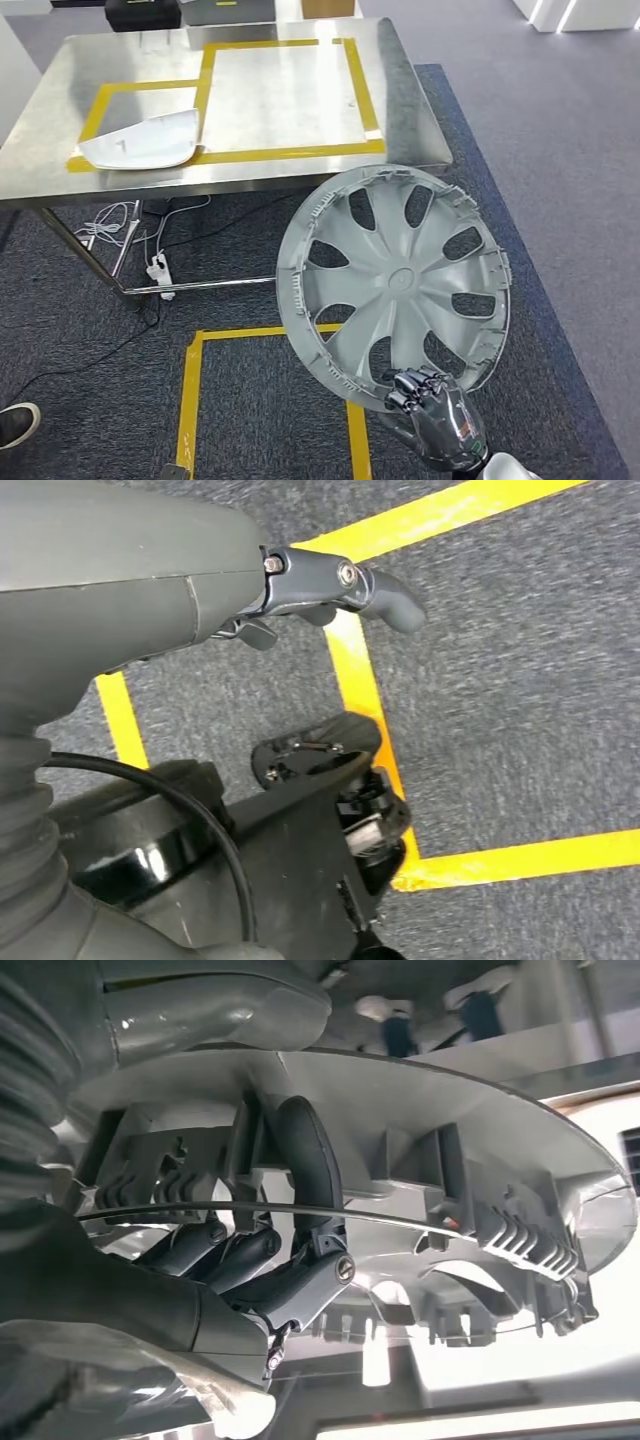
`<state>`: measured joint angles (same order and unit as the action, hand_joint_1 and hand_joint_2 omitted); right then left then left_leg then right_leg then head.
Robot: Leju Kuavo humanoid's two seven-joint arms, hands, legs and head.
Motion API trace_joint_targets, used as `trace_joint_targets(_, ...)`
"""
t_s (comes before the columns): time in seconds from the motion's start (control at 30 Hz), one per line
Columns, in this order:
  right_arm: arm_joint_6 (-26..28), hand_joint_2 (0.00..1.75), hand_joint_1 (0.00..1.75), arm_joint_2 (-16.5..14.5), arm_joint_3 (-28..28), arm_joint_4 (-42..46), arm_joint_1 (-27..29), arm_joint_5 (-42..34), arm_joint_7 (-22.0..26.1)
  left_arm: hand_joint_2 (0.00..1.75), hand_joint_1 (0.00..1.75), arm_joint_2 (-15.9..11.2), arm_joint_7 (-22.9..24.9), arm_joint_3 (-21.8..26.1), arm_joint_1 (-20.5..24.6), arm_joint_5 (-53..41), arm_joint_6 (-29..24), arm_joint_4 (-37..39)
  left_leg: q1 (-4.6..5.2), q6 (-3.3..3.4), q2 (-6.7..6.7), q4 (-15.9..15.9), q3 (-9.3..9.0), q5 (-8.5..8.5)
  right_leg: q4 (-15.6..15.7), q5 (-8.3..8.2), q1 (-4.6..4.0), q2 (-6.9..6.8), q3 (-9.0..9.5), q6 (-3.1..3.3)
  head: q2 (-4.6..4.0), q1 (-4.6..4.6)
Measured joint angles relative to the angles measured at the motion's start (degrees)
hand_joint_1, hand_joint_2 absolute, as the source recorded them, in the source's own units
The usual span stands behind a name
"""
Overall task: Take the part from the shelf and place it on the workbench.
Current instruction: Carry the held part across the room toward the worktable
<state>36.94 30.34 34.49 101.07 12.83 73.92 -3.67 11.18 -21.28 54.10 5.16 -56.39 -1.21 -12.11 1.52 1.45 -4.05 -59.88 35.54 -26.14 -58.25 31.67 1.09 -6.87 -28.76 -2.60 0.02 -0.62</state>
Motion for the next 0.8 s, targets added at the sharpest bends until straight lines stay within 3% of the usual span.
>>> trace_joint_targets(0.03, 0.0, 1.75, 1.75, 0.0, 0.0, 0.0, 0.0, 0.2, -0.2, 1.75, 0.00, 0.0, 0.1, 0.0, -0.1, 0.0, -0.1, 0.0, -0.16, 0.35, 0.71, 0.2, -0.05, 0.07, 0.1, 0.20, 0.06, -0.38, 0.12, -0.29, 0.00, -0.10)
trace_joint_targets(0.1, 0.0, 1.75, 1.75, 0.0, -0.1, 0.0, -0.2, 0.7, -0.8, 1.75, 0.00, 0.0, 0.4, 0.0, -0.2, 0.0, -0.2, 0.0, -0.50, 1.03, 2.08, 0.8, -0.47, 0.28, -1.2, 1.42, 0.27, 1.81, -0.25, -0.75, -0.01, -0.31)
trace_joint_targets(0.17, 0.0, 1.75, 1.75, 0.0, -0.1, -0.1, -0.1, 0.8, -1.1, 1.75, 0.00, 0.0, 0.5, 0.0, -0.1, 0.0, -0.2, 0.0, -0.73, 1.57, 3.41, 1.2, -0.75, 0.36, -7.1, 4.27, 0.39, 5.47, -3.26, -0.96, -0.02, -0.62)
trace_joint_targets(0.23, -0.2, 1.75, 1.75, 0.1, -0.1, -0.3, 0.1, 0.3, -1.1, 1.75, 0.00, 0.1, 0.6, 0.0, 0.0, -0.1, -0.1, 0.0, -0.74, 1.90, 4.63, 1.1, -0.82, 0.23, -14.5, 6.48, 0.33, 6.70, -7.81, -1.06, -0.02, -0.75)
trace_joint_targets(0.27, -0.4, 1.75, 1.75, 0.1, 0.0, -0.3, 0.1, -0.4, -1.1, 1.75, 0.00, 0.1, 0.6, -0.1, 0.0, -0.1, 0.0, 0.0, -0.73, 1.96, 5.15, 1.1, -0.95, 0.13, -16.0, 6.08, 0.31, 6.79, -9.25, -1.10, -0.02, -0.75)
trace_joint_targets(0.3, -0.8, 1.75, 1.75, 0.1, 0.0, -0.4, 0.1, -1.2, -1.1, 1.75, 0.00, 0.1, 0.6, -0.1, -0.1, -0.1, 0.1, 0.0, -0.73, 1.94, 5.59, 1.1, -1.15, 0.01, -15.3, 4.47, 0.31, 6.80, -9.61, -1.11, -0.02, -0.76)
trace_joint_targets(0.33, -1.1, 1.75, 1.75, 0.1, 0.0, -0.4, 0.0, -2.1, -1.1, 1.75, 0.00, 0.1, 0.6, -0.1, -0.1, -0.2, 0.2, 0.0, -0.75, 1.85, 6.00, 1.0, -1.43, -0.16, -12.4, 1.94, 0.35, 6.80, -8.90, -1.08, -0.02, -0.76)
trace_joint_targets(0.4, -1.7, 1.75, 1.75, 0.1, 0.0, -0.5, -0.1, -2.9, -1.1, 1.75, 0.00, 0.1, 0.6, -0.1, -0.1, -0.2, 0.2, 0.0, -0.67, 1.37, 6.59, 0.7, -1.76, -0.63, -5.0, -2.16, 0.45, 7.15, -6.11, -0.94, -0.02, -0.77)
trace_joint_targets(0.43, -1.9, 1.75, 1.75, 0.1, 0.1, -0.6, -0.2, -3.1, -1.1, 1.75, 0.00, 0.1, 0.6, -0.1, -0.1, -0.2, 0.2, 0.0, -0.57, 1.08, 6.76, 0.6, -1.68, -0.77, -2.5, -3.02, 0.45, 7.40, -5.08, -0.72, -0.01, -0.74)
trace_joint_targets(0.53, -2.0, 1.75, 1.75, 0.1, 0.1, -0.7, -0.2, -3.3, -1.0, 1.75, 0.00, 0.1, 0.6, -0.1, -0.2, -0.2, 0.2, 0.0, -0.44, 0.40, 6.96, 0.4, -1.26, -0.87, -1.1, -2.97, 0.43, 7.73, -4.45, 0.17, 0.01, -0.56)
trace_joint_targets(0.6, -1.9, 1.75, 1.75, 0.1, 0.1, -0.7, -0.2, -3.3, -0.9, 1.75, 0.00, 0.1, 0.7, -0.1, -0.2, -0.2, 0.2, 0.0, -0.53, -0.26, 6.34, -1.0, -0.82, -1.93, -0.8, -3.01, 0.60, 7.49, -4.22, 0.76, 0.01, -0.40)
trace_joint_targets(0.67, -1.9, 1.75, 1.75, 0.1, 0.1, -0.7, -0.2, -3.3, -0.9, 1.75, 0.00, 0.0, 0.6, -0.1, -0.1, -0.2, 0.2, 0.0, -0.82, -1.05, 5.42, -6.4, 1.46, -5.01, -0.7, -2.90, 0.68, 7.04, -3.88, 1.26, 0.01, -0.26)
trace_joint_targets(0.73, -1.9, 1.75, 1.75, 0.1, 0.1, -0.7, -0.2, -3.3, -0.9, 1.75, 0.00, 0.1, 0.6, -0.1, -0.1, -0.2, 0.2, 0.0, -1.24, -1.53, 5.11, -14.0, 4.99, -8.12, -0.7, -2.70, 0.66, 6.64, -3.64, 1.49, 0.01, -0.24)
trace_joint_targets(0.77, -1.9, 1.75, 1.75, 0.1, 0.2, -0.7, -0.2, -3.3, -0.8, 1.75, 0.00, 0.0, 0.6, -0.1, -0.2, -0.2, 0.2, 0.0, -1.42, -1.65, 5.07, -16.0, 5.99, -8.34, -0.7, -2.59, 0.67, 6.52, -3.51, 1.51, 0.01, -0.23)
trace_joint_targets(0.8, -1.9, 1.75, 1.75, 0.1, 0.2, -0.7, -0.1, -3.3, -0.8, 1.75, 0.00, 0.0, 0.6, -0.1, -0.2, -0.2, 0.2, 0.0, -1.55, -1.69, 5.05, -15.9, 6.04, -7.47, -0.7, -2.46, 0.67, 6.44, -3.34, 1.48, 0.01, -0.22)
